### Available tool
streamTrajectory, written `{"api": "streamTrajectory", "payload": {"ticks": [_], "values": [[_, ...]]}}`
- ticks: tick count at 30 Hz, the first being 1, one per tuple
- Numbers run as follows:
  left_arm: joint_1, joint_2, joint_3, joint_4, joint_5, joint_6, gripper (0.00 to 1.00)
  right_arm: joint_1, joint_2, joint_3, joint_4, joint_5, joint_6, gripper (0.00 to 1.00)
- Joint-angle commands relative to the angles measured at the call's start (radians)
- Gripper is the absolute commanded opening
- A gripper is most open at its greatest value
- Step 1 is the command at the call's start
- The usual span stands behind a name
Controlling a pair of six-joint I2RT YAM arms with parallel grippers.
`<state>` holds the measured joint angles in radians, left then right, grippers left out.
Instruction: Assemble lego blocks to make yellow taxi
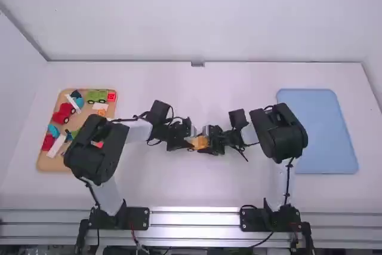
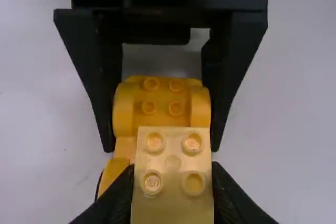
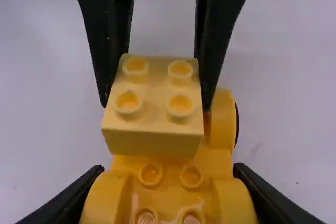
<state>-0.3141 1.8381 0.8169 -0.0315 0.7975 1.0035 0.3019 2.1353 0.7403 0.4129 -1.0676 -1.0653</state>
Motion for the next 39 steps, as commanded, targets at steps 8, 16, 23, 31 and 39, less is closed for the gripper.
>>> {"api": "streamTrajectory", "payload": {"ticks": [8, 16, 23, 31, 39], "values": [[0.002, -0.003, 0.046, -0.066, -0.085, 0.026, 0.02, 0.005, 0.01, 0.001, -0.029, 0.044, -0.032, 0.52], [0.002, -0.003, 0.031, -0.014, -0.083, 0.006, 0.02, 0.004, 0.01, 0.0, -0.032, 0.044, -0.035, 0.52], [-0.003, -0.003, 0.024, 0.005, -0.126, 0.002, 0.02, 0.005, 0.01, 0.0, -0.036, 0.043, -0.032, 0.53], [-0.003, -0.013, 0.031, 0.0, -0.061, -0.011, 0.02, 0.01, 0.01, 0.0, -0.033, 0.045, -0.032, 0.53], [-0.002, -0.069, 0.037, -0.068, -0.053, -0.011, 0.02, 0.01, 0.01, 0.001, -0.032, 0.044, -0.032, 0.55]]}}
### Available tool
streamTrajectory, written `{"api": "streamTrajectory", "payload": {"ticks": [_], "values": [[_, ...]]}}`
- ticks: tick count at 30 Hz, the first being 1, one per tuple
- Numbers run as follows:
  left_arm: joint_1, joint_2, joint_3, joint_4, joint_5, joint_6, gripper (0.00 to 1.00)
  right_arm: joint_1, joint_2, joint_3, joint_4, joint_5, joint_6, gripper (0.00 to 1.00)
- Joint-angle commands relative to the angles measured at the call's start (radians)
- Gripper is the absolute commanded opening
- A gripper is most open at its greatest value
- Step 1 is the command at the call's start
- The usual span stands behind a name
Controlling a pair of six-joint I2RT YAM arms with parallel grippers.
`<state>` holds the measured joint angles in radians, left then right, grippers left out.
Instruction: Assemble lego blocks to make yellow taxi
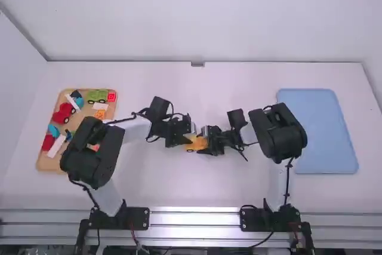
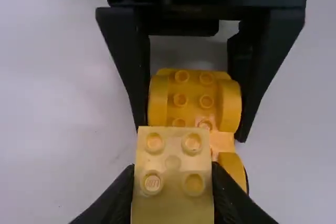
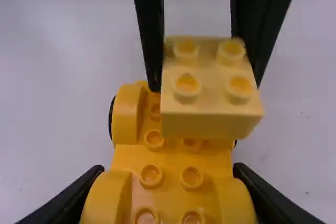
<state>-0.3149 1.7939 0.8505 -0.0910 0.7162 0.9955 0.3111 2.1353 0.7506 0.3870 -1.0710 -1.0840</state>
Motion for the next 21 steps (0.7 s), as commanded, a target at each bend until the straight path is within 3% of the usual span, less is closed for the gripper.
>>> {"api": "streamTrajectory", "payload": {"ticks": [1, 21], "values": [[-0.002, -0.025, 0.001, -0.009, 0.032, -0.003, 0.02, 0.001, 0.01, -0.01, -0.006, 0.047, -0.013, 0.55], [-0.005, -0.025, -0.042, 0.0, 0.027, -0.048, 0.03, 0.001, 0.01, -0.009, -0.006, 0.047, -0.013, 0.56]]}}
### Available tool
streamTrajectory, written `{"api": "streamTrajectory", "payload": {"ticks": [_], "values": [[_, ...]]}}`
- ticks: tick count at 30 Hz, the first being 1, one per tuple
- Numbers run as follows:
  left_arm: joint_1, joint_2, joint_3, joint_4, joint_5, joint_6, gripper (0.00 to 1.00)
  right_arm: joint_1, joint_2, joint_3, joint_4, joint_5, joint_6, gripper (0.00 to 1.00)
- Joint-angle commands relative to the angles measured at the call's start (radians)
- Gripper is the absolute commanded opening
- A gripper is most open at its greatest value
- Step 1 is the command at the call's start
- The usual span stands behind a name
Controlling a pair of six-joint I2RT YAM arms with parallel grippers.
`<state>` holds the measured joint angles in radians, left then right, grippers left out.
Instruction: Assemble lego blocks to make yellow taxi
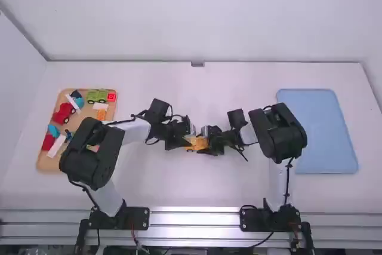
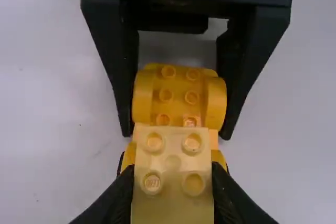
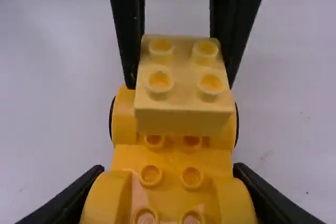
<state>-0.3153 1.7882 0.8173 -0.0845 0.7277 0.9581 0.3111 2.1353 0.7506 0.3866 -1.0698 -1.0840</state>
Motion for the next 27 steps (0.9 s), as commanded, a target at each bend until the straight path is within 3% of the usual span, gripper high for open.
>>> {"api": "streamTrajectory", "payload": {"ticks": [1, 14, 27], "values": [[-0.005, -0.019, -0.009, -0.01, 0.016, -0.009, 0.03, 0.002, 0.01, -0.01, -0.005, 0.046, -0.013, 0.56], [-0.005, -0.019, -0.081, 0.136, 0.014, -0.048, 0.03, 0.002, 0.01, -0.01, 0.001, 0.047, -0.013, 0.56], [-0.005, -0.019, -0.083, 0.12, 0.016, -0.044, 0.04, 0.005, 0.01, -0.01, 0.001, 0.046, -0.013, 0.56]]}}
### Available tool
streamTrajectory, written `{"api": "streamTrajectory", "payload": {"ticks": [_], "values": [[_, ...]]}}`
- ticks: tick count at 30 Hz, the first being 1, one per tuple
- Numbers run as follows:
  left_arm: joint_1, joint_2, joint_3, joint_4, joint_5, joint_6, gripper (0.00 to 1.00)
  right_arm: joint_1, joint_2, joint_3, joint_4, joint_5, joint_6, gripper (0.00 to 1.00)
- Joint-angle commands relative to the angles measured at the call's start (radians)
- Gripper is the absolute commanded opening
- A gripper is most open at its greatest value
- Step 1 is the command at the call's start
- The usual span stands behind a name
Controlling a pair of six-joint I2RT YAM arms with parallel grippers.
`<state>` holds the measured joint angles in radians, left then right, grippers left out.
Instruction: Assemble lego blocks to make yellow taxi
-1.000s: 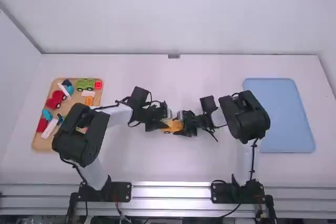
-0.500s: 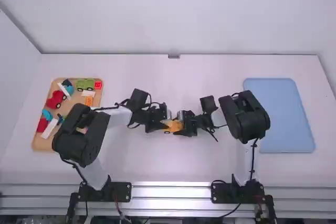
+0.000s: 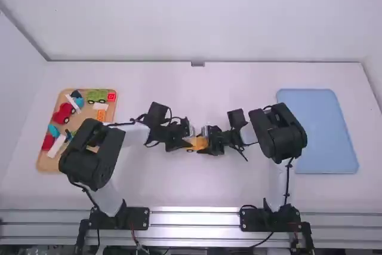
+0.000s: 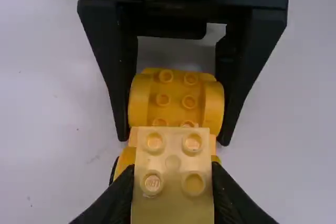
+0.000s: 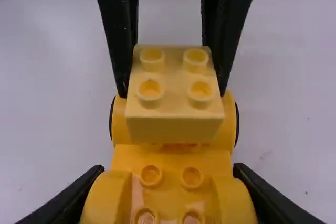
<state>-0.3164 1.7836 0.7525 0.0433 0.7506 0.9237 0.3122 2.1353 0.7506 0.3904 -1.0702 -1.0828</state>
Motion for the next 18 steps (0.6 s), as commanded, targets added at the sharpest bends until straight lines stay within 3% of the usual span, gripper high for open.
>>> {"api": "streamTrajectory", "payload": {"ticks": [1, 4, 10, 18], "values": [[-0.004, -0.014, -0.018, -0.007, -0.008, -0.011, 0.04, 0.002, 0.01, -0.01, -0.003, 0.047, -0.014, 0.56], [-0.005, -0.014, -0.018, -0.008, -0.008, -0.01, 0.06, 0.001, 0.01, -0.01, -0.003, 0.047, -0.014, 0.56], [-0.005, -0.014, -0.018, -0.008, -0.011, -0.011, 0.26, 0.001, 0.01, -0.01, -0.003, 0.047, -0.014, 0.56], [0.001, -0.014, -0.018, -0.001, -0.01, -0.011, 0.45, 0.001, 0.01, -0.01, -0.003, 0.046, -0.014, 0.56]]}}
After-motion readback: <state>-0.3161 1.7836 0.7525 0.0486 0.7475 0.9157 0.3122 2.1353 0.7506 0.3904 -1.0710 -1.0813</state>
